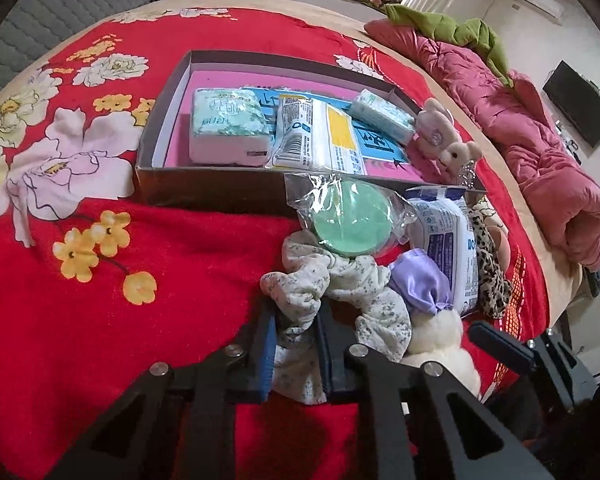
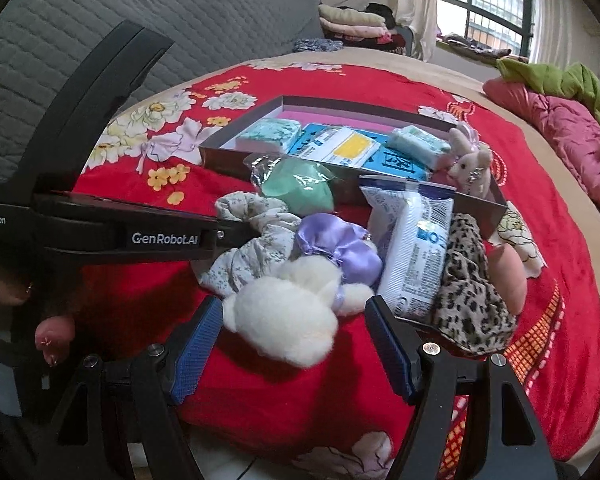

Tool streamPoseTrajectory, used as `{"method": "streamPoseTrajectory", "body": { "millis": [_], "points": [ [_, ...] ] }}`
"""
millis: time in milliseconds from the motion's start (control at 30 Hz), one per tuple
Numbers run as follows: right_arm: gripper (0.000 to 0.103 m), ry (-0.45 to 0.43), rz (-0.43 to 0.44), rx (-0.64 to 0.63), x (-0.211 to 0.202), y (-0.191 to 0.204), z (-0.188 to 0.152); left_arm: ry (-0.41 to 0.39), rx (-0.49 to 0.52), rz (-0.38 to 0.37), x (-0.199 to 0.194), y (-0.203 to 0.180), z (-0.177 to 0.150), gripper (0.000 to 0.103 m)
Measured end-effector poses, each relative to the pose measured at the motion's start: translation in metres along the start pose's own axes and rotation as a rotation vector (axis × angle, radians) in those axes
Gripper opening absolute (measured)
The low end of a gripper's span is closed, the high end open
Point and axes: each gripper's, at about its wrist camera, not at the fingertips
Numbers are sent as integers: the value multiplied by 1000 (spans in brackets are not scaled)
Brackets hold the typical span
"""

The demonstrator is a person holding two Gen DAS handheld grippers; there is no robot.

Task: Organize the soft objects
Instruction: 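Grasp the floral scrunchie with the left gripper while the right grasps the white fluffy plush, then lift and carry the scrunchie with the left gripper while the right carries the plush over the box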

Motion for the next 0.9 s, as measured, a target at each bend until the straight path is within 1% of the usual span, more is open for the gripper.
{"method": "streamPoseTrajectory", "body": {
  "millis": [200,300,400,433,600,733,900],
  "points": [
    [75,-14,-35,-33,12,8,1,-2,1,-10,5,1,4,16],
    [74,-22,-36,-40,16,7,2,-3,-15,-25,5,4,4,15],
    [64,-32,-27,-37,16,4,3,-4,-24,-35,5,5,4,15],
    [55,-30,-17,-27,16,1,3,-6,-23,-35,4,5,4,14],
    [53,-35,11,-4,9,-7,3,-20,2,-28,-1,2,4,14],
    [52,-46,19,5,0,-11,3,-62,32,-30,-11,-4,5,13],
    [51,-80,28,1,-17,-15,4,-137,55,-60,-31,-9,6,13]
  ]
}}
Point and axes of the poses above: each gripper's, at about its wrist camera, not at the fingertips, and x roughly the way its jaws point, y to its left, z to its top, and after that the axes turned 6 degrees about x, right-handed
